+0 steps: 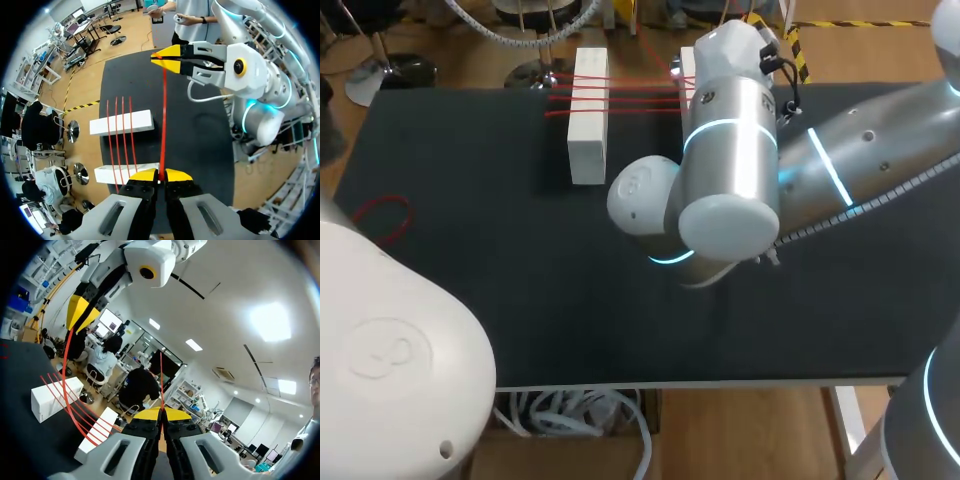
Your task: Grab the tape and strap the tape.
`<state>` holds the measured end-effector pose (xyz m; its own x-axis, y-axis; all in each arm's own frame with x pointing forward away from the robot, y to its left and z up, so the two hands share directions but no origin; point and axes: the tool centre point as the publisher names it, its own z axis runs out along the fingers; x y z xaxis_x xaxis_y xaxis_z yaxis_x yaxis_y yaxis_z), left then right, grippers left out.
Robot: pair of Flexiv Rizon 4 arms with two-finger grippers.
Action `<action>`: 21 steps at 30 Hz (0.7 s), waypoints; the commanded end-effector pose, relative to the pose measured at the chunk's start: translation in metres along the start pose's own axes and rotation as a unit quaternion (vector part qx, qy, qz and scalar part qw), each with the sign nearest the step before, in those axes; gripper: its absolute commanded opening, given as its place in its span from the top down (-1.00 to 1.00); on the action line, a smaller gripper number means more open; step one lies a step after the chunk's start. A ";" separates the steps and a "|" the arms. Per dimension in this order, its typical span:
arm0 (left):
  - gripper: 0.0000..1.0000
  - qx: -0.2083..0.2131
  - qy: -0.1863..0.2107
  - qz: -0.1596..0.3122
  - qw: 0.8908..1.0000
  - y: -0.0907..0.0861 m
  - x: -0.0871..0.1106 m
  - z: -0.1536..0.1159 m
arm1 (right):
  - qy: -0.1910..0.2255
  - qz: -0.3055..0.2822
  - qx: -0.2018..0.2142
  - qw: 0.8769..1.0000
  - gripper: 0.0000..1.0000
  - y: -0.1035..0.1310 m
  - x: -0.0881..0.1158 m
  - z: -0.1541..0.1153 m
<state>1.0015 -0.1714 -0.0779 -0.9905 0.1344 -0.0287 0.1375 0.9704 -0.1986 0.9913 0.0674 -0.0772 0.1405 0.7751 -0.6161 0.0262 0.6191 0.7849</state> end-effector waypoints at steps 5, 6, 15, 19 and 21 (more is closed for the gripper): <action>1.00 -0.002 0.000 -0.001 1.000 0.000 0.001 -0.001 | -0.031 -0.117 0.063 0.991 1.00 0.005 0.010 0.006; 1.00 -0.002 0.000 -0.001 1.000 0.000 0.001 -0.001 | -0.064 -0.146 0.054 0.986 1.00 0.004 0.013 0.007; 1.00 -0.002 0.000 -0.001 1.000 0.000 0.001 -0.001 | -0.099 -0.249 0.031 0.963 1.00 0.004 0.018 0.006; 1.00 -0.002 0.000 -0.001 1.000 0.000 0.001 -0.001 | -0.065 -0.288 0.009 0.955 1.00 0.010 0.014 0.001; 1.00 -0.002 0.000 -0.001 1.000 0.000 0.001 -0.001 | -0.056 -0.291 -0.016 0.955 1.00 0.015 0.011 -0.003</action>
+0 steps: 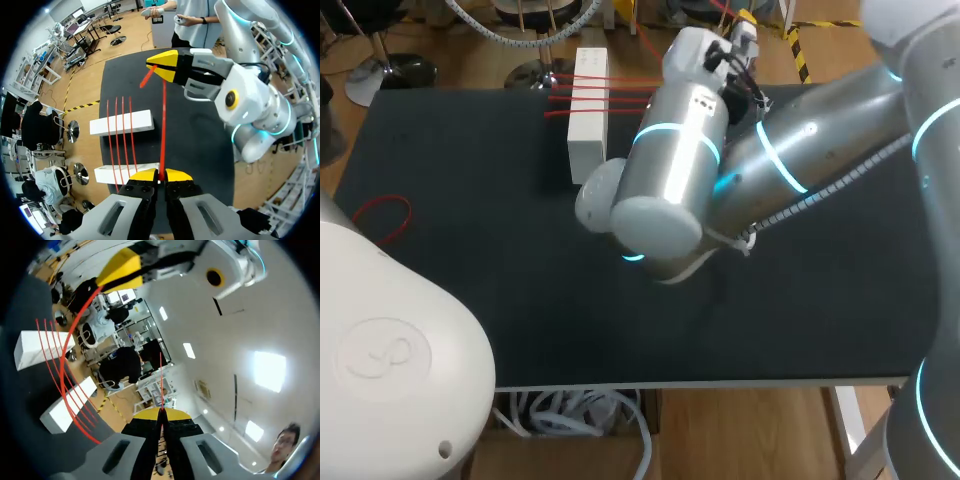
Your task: Grab the tape and strap the tape.
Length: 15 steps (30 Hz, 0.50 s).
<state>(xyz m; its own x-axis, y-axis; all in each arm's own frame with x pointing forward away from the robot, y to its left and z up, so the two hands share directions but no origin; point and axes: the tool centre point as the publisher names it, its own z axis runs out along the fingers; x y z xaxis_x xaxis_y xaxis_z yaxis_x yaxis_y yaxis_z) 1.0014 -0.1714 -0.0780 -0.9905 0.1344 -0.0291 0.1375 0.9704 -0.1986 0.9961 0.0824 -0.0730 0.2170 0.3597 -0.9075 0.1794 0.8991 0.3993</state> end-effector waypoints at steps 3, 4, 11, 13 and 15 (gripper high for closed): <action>1.00 -0.002 0.000 -0.001 1.000 0.000 0.001 -0.001 | 0.009 -0.046 -0.078 0.996 1.00 0.004 -0.008 -0.009; 1.00 -0.002 0.000 -0.001 1.000 0.000 0.001 -0.001 | 0.015 -0.047 -0.086 0.995 1.00 0.005 -0.009 -0.009; 1.00 -0.002 0.000 -0.001 1.000 0.000 0.001 -0.001 | 0.047 -0.083 -0.103 0.990 1.00 0.008 -0.012 -0.013; 1.00 -0.002 0.000 -0.001 1.000 0.000 0.001 -0.001 | 0.060 -0.097 -0.099 0.989 1.00 0.009 -0.013 -0.014; 1.00 -0.002 0.000 -0.001 1.000 0.000 0.001 -0.001 | 0.085 -0.123 -0.090 0.985 1.00 0.012 -0.013 -0.016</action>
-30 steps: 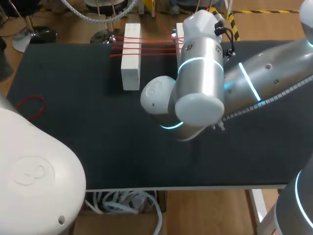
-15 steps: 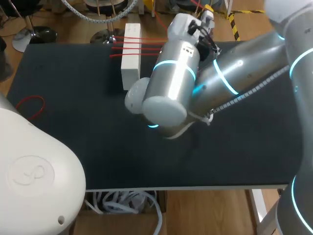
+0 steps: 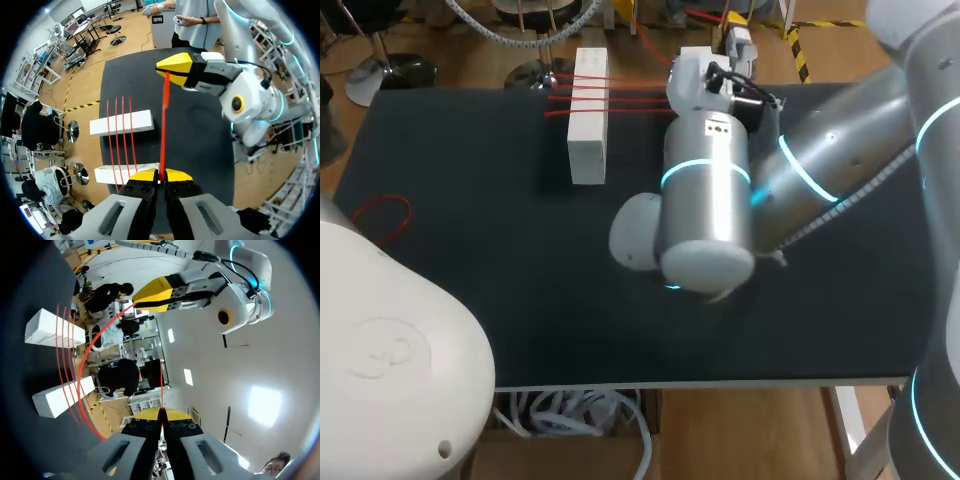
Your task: Grab the tape and strap the tape.
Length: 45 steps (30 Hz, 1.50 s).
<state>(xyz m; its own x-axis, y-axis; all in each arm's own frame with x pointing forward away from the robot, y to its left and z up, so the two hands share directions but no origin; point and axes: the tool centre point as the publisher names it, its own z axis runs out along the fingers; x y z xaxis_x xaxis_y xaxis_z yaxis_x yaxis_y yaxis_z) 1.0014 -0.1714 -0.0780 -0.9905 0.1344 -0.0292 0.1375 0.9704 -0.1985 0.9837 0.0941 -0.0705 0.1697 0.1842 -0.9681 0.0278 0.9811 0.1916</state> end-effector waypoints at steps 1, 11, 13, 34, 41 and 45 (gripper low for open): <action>1.00 -0.002 0.000 -0.001 1.000 0.000 0.001 -0.001 | 0.080 -0.031 0.000 0.996 1.00 0.002 -0.012 -0.002; 1.00 -0.002 0.000 -0.001 1.000 0.000 0.001 -0.001 | 0.075 -0.049 0.000 0.996 1.00 0.027 -0.019 -0.006; 1.00 -0.002 0.000 -0.001 1.000 0.000 0.001 -0.001 | 0.073 -0.050 0.001 0.996 1.00 0.031 -0.018 -0.006; 1.00 -0.002 0.000 -0.001 1.000 0.000 0.001 -0.001 | 0.055 -0.106 0.013 0.993 1.00 0.058 -0.006 0.006; 1.00 -0.002 0.000 -0.001 1.000 0.000 0.001 -0.001 | 0.053 -0.119 0.023 0.991 1.00 0.063 -0.001 0.010; 1.00 -0.002 0.000 -0.001 1.000 0.000 0.001 -0.001 | 0.054 -0.125 0.023 0.990 1.00 0.065 0.003 0.009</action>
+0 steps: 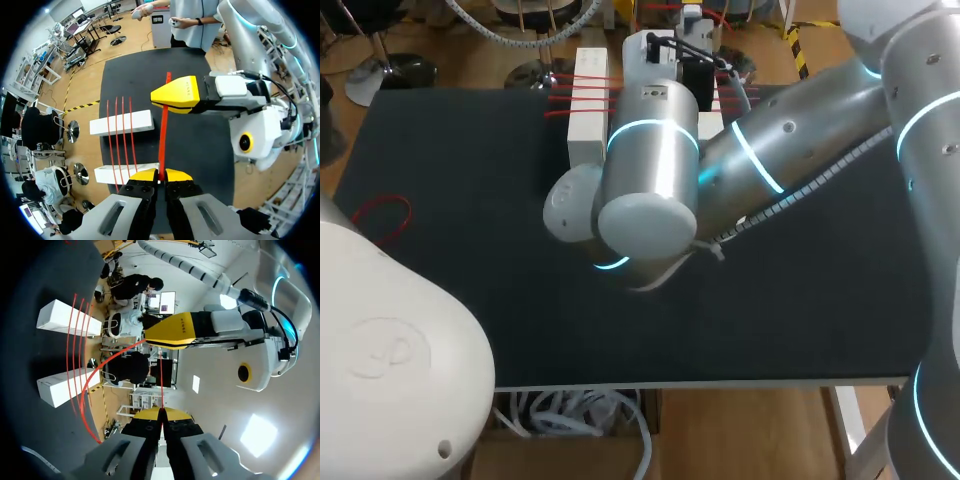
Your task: Grab the tape and strap the tape.
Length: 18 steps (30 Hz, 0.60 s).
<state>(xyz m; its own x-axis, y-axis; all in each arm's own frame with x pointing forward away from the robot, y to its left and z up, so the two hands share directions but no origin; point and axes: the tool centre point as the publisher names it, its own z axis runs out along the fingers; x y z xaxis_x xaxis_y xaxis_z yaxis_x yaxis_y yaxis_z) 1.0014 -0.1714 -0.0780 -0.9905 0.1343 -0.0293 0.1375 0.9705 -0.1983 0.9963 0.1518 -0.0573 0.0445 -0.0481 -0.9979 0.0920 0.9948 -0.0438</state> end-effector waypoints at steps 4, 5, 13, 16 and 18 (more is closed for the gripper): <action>1.00 -0.002 0.000 -0.001 1.000 0.000 0.001 -0.001 | 0.000 -0.007 0.004 1.000 1.00 0.009 0.003 -0.003; 1.00 -0.002 0.000 -0.001 1.000 0.000 0.001 -0.001 | 0.000 -0.007 0.004 1.000 1.00 0.009 0.003 -0.003; 1.00 -0.002 0.000 -0.001 1.000 0.000 0.001 -0.001 | 0.002 -0.003 0.006 1.000 1.00 0.010 0.000 -0.002; 1.00 -0.002 0.000 -0.001 1.000 0.000 0.001 -0.001 | 0.002 -0.001 0.009 1.000 1.00 0.011 -0.002 0.000; 1.00 -0.002 0.000 -0.001 1.000 0.000 0.001 -0.001 | 0.002 -0.001 0.009 1.000 1.00 0.013 -0.002 0.000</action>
<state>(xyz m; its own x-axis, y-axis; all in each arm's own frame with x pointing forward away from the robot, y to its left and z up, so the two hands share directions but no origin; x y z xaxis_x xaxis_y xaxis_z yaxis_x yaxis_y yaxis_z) 1.0014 -0.1714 -0.0780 -0.9905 0.1343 -0.0293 0.1374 0.9705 -0.1983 0.9962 0.1612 -0.0587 0.0455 -0.0472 -0.9978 0.1054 0.9935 -0.0422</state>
